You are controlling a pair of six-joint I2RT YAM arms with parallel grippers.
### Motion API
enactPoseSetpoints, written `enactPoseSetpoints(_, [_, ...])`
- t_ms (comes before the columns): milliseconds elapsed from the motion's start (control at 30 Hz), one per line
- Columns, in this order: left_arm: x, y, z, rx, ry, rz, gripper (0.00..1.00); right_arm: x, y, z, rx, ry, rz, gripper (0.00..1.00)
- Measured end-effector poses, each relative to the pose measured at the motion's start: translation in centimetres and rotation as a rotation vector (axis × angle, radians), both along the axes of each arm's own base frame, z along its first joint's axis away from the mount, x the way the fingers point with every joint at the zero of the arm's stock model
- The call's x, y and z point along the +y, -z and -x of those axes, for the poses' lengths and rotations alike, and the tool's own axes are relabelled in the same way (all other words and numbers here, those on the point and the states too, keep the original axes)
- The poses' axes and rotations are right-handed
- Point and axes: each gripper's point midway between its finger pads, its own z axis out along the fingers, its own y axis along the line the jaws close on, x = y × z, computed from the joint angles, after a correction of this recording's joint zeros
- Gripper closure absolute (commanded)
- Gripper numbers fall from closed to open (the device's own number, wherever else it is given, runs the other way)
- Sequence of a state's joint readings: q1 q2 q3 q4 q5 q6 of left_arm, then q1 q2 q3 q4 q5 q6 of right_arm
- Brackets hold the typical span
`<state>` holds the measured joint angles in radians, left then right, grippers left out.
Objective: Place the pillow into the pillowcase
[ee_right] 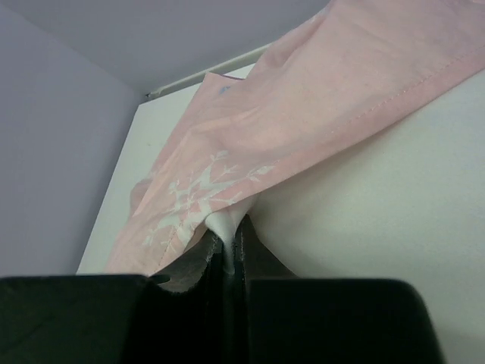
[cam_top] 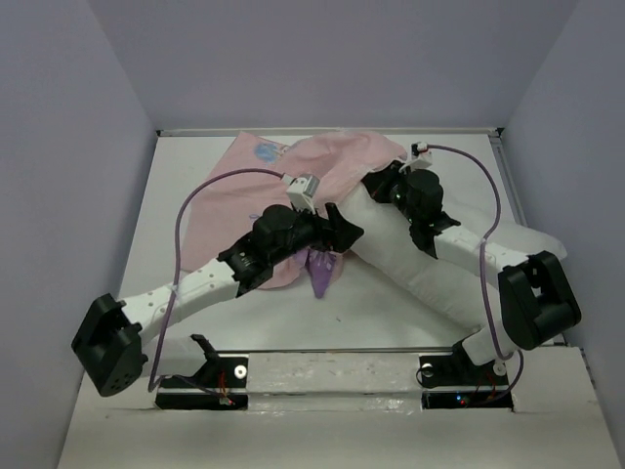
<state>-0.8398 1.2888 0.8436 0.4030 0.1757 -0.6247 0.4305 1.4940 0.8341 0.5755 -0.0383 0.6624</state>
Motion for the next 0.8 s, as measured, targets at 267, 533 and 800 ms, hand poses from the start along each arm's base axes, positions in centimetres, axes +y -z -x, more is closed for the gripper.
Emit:
enactPoseSetpoints(267, [7.4,3.4,0.2,-0.007,-0.277,-0.088,0.28,-1.8,-0.7,-2.3,0.052,0.127,0.089,1.00])
enactPoseSetpoints(533, [6.8,17.2,-0.7,0.184,-0.290,-0.358,0.28,-2.3,0.2,-2.1,0.079,0.129,0.167,1.00])
enactPoseSetpoints(800, [5.9,16.9,-6.1,0.131,-0.410,-0.291,0.83,-3.0,-0.1,-0.6,0.113,0.093,0.267,0.35])
